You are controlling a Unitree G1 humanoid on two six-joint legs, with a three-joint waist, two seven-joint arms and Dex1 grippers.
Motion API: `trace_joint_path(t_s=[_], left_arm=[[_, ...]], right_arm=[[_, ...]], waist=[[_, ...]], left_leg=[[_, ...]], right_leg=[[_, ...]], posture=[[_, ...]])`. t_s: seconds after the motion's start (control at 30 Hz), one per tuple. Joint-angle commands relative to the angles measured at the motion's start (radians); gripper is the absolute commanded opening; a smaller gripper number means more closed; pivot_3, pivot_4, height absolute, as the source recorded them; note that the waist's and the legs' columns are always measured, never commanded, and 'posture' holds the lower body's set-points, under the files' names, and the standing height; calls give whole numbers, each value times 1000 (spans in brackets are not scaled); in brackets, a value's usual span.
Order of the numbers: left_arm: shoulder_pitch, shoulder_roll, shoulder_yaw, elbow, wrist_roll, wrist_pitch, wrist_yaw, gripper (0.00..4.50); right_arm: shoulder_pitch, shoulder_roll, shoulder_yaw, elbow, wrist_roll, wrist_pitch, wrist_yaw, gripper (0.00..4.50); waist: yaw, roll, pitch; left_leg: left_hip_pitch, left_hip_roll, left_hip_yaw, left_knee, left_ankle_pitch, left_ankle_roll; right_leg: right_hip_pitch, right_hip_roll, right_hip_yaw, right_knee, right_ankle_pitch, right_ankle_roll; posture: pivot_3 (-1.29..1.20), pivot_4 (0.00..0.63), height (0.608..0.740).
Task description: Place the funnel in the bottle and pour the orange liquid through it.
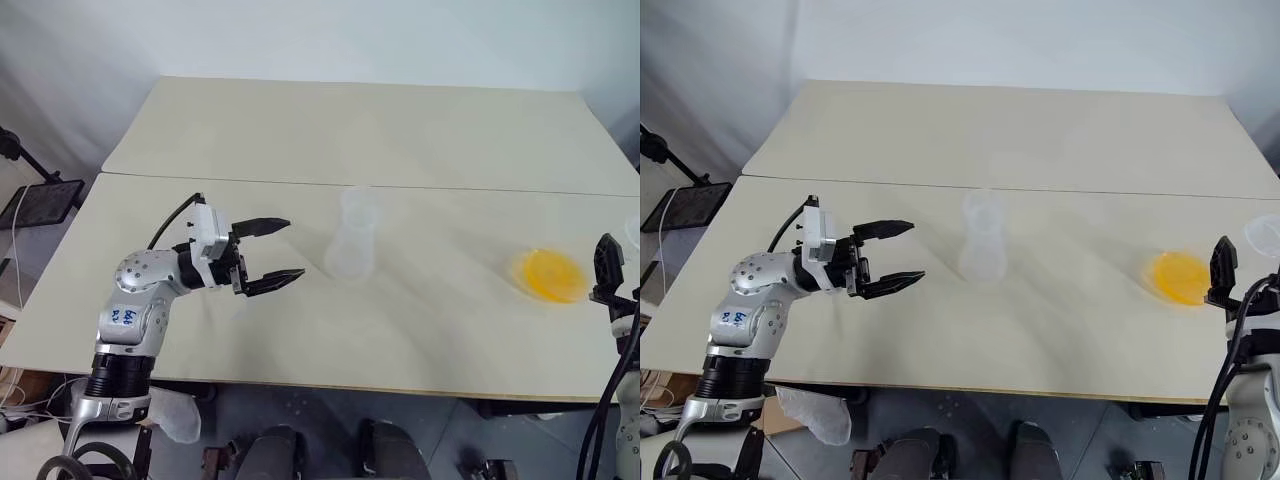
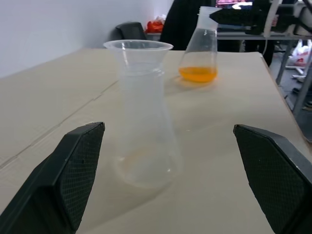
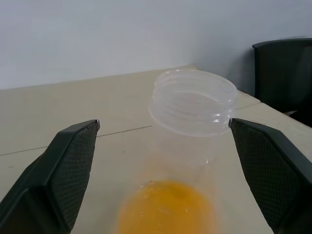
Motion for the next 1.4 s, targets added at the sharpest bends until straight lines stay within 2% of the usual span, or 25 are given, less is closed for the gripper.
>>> trace_joint_path(t_s=[0.03,0.2,0.57,0.83,0.97,1.17,1.4], left_arm=[[-27,5,2,-32,-21,1,-7,4500],[-32,5,0,-34,-20,2,-9,4500],[-13,6,8,-52,-23,3,2,4500],[4,-3,0,-75,-27,13,12,4500],[17,0,4,-87,-31,20,13,4500],[32,0,5,-102,-36,30,20,4500],[31,-2,1,-102,-42,40,18,4500]], right_arm=[[-7,-12,9,61,-17,16,3,4467],[-42,-26,5,86,-31,14,1,4467],[-12,10,12,9,8,22,7,4467],[-7,38,64,-44,63,72,5,4467],[1,35,81,-61,41,71,-6,4467],[24,30,60,-117,-2,39,-18,4467],[37,46,19,-134,80,28,-7,4467]], waist=[[0,0,0],[-1,0,0],[0,0,0],[-1,0,0],[-1,0,0],[-1,0,0],[-1,0,0]], left_leg=[[0,0,0,0,0,0],[0,0,0,0,0,0],[0,0,0,0,0,0],[0,0,0,0,0,0],[0,1,0,0,0,0],[0,1,0,0,0,0],[0,1,0,-1,0,0]], right_leg=[[0,0,0,0,0,0],[0,0,0,0,0,0],[0,0,0,0,0,0],[0,0,0,0,0,0],[0,0,0,0,0,0],[0,0,0,-1,0,0],[0,0,0,-1,0,0]], posture=[[0,150,740],[0,150,740],[0,150,740],[0,150,740],[0,150,740],[0,150,740],[0,150,740]])
